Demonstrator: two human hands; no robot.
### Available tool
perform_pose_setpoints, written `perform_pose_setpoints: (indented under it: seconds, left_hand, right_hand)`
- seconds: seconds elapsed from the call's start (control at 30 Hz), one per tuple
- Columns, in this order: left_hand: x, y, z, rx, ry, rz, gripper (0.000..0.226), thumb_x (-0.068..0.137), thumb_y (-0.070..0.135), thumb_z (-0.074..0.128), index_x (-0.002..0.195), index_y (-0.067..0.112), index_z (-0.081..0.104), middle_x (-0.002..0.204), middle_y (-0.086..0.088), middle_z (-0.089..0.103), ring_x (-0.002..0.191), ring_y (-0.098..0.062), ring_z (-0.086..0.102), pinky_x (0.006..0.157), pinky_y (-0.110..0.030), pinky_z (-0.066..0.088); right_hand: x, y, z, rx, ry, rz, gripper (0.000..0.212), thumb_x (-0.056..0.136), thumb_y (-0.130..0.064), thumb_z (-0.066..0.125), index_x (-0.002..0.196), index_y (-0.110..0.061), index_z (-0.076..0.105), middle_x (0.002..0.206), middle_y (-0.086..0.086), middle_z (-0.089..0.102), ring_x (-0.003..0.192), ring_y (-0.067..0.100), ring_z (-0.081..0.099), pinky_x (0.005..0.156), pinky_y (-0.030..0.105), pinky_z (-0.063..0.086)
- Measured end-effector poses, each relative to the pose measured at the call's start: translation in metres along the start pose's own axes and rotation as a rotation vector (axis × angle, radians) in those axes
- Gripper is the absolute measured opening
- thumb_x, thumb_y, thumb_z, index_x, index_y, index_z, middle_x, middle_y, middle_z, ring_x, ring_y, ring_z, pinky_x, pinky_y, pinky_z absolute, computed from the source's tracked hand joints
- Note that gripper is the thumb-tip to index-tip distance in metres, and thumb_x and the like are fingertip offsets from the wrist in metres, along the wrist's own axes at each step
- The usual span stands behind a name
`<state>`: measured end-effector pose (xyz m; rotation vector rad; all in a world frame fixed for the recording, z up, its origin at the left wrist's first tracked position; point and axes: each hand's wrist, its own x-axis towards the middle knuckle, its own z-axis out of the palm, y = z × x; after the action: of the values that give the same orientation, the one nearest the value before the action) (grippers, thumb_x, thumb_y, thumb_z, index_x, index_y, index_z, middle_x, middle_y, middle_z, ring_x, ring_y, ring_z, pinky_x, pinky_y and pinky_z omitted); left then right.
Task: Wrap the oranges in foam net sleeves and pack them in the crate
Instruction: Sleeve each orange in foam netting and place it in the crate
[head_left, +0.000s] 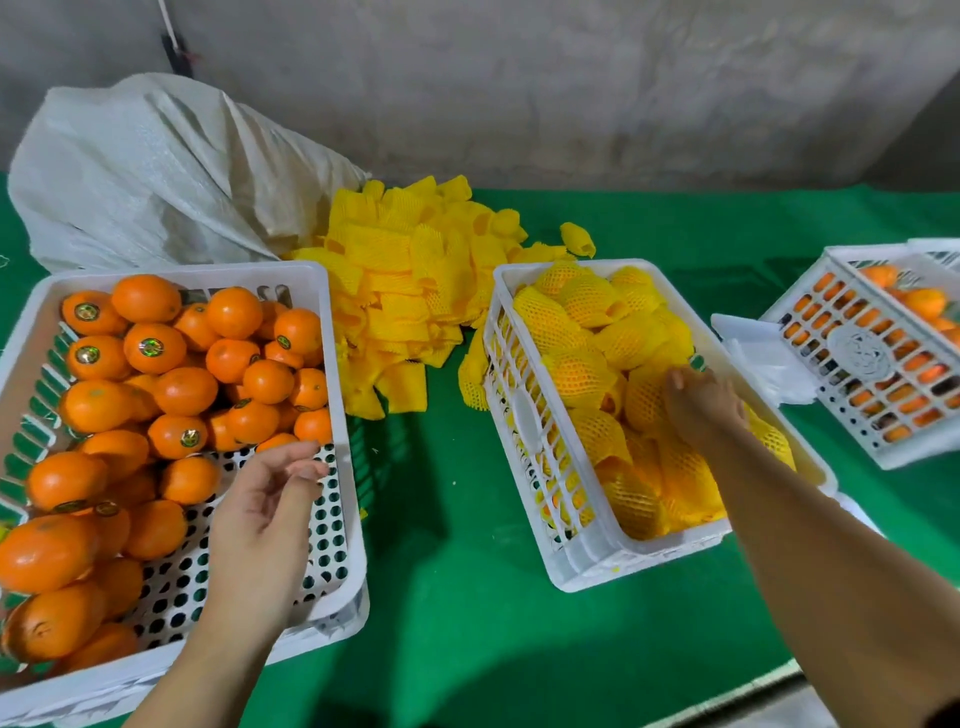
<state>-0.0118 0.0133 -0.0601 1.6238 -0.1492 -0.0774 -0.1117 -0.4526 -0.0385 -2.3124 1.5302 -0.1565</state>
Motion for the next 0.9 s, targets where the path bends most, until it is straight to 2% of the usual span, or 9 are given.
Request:
perform_pose_setpoints:
  seconds: [0.13, 0.27, 0.33, 0.43, 0.57, 0.7, 0.8, 0.87, 0.9]
  left_hand:
    - [0.003, 0.001, 0.002, -0.027, 0.006, -0.036, 0.017, 0.105, 0.019, 0.061, 0.110, 0.031, 0.073, 0.103, 0.010, 0.076, 0.093, 0.002, 0.069, 0.085, -0.026, 0.050]
    - [0.004, 0.003, 0.002, -0.020, -0.008, -0.067, 0.016, 0.106, 0.019, 0.061, 0.110, 0.029, 0.073, 0.105, 0.012, 0.075, 0.092, 0.002, 0.069, 0.086, -0.029, 0.049]
    - [0.004, 0.002, 0.002, -0.018, -0.014, -0.078, 0.016, 0.106, 0.019, 0.060, 0.111, 0.029, 0.072, 0.106, 0.012, 0.075, 0.094, 0.001, 0.069, 0.087, -0.028, 0.049]
    - [0.005, -0.001, 0.003, -0.017, -0.008, -0.069, 0.016, 0.106, 0.017, 0.060, 0.110, 0.027, 0.072, 0.104, 0.014, 0.075, 0.090, 0.001, 0.069, 0.084, -0.026, 0.049]
    - [0.007, -0.009, 0.002, -0.013, -0.039, -0.054, 0.017, 0.107, 0.024, 0.061, 0.106, 0.037, 0.073, 0.098, 0.004, 0.074, 0.083, -0.009, 0.065, 0.078, -0.028, 0.049]
    - [0.010, -0.016, 0.002, 0.027, -0.092, -0.090, 0.017, 0.106, 0.028, 0.063, 0.109, 0.041, 0.073, 0.101, 0.009, 0.075, 0.087, -0.007, 0.067, 0.082, -0.032, 0.051]
    - [0.014, -0.021, 0.002, 0.065, -0.131, -0.182, 0.019, 0.106, 0.032, 0.062, 0.115, 0.046, 0.070, 0.112, 0.017, 0.073, 0.099, -0.002, 0.068, 0.085, -0.027, 0.050]
    - [0.022, -0.020, -0.002, 0.161, -0.175, -0.240, 0.021, 0.107, 0.036, 0.058, 0.122, 0.050, 0.065, 0.116, 0.014, 0.071, 0.087, 0.001, 0.068, 0.072, -0.021, 0.052]
    - [0.030, -0.021, -0.007, 0.334, -0.251, -0.249, 0.027, 0.107, 0.038, 0.055, 0.132, 0.048, 0.058, 0.126, 0.011, 0.068, 0.084, 0.000, 0.068, 0.070, -0.022, 0.055]
  right_hand:
    - [0.007, 0.010, 0.016, -0.018, -0.101, 0.058, 0.089, 0.097, -0.073, 0.016, 0.161, -0.013, 0.025, 0.168, 0.016, 0.027, 0.152, 0.041, 0.029, 0.122, 0.057, 0.027]
    - [0.010, -0.005, 0.002, -0.131, -0.137, 0.045, 0.080, 0.102, -0.069, 0.018, 0.159, -0.015, 0.033, 0.166, 0.017, 0.031, 0.153, 0.041, 0.028, 0.125, 0.057, 0.022]
    - [0.001, -0.018, -0.004, -0.135, 0.012, -0.084, 0.073, 0.105, -0.064, 0.022, 0.159, -0.017, 0.034, 0.167, 0.017, 0.029, 0.154, 0.040, 0.024, 0.125, 0.058, 0.019]
    - [-0.030, -0.044, -0.005, 0.027, 0.221, -0.382, 0.070, 0.106, -0.060, 0.029, 0.164, -0.021, 0.022, 0.173, 0.014, 0.009, 0.157, 0.036, 0.013, 0.123, 0.058, 0.015]
    - [-0.068, -0.075, 0.007, 0.091, 0.245, -0.653, 0.075, 0.104, -0.049, 0.052, 0.164, -0.020, 0.020, 0.174, 0.011, 0.004, 0.159, 0.030, 0.010, 0.122, 0.054, 0.024]
    - [-0.095, -0.102, 0.040, -0.119, 0.006, -0.607, 0.084, 0.100, -0.047, 0.059, 0.165, -0.024, 0.010, 0.173, 0.008, -0.013, 0.160, 0.031, -0.006, 0.126, 0.053, 0.017]
    - [-0.115, -0.106, 0.074, -0.375, -0.063, -0.874, 0.078, 0.098, -0.048, 0.060, 0.164, -0.026, 0.023, 0.173, 0.012, -0.005, 0.160, 0.034, -0.006, 0.127, 0.048, 0.008]
    - [-0.124, -0.113, 0.095, -0.520, -0.144, -1.012, 0.073, 0.098, -0.052, 0.054, 0.162, -0.029, 0.028, 0.174, 0.010, -0.003, 0.159, 0.033, -0.004, 0.127, 0.049, 0.005]
    - [-0.128, -0.119, 0.104, -0.531, -0.238, -0.997, 0.071, 0.099, -0.054, 0.052, 0.162, -0.030, 0.028, 0.174, 0.008, -0.004, 0.159, 0.033, -0.004, 0.127, 0.050, 0.006]
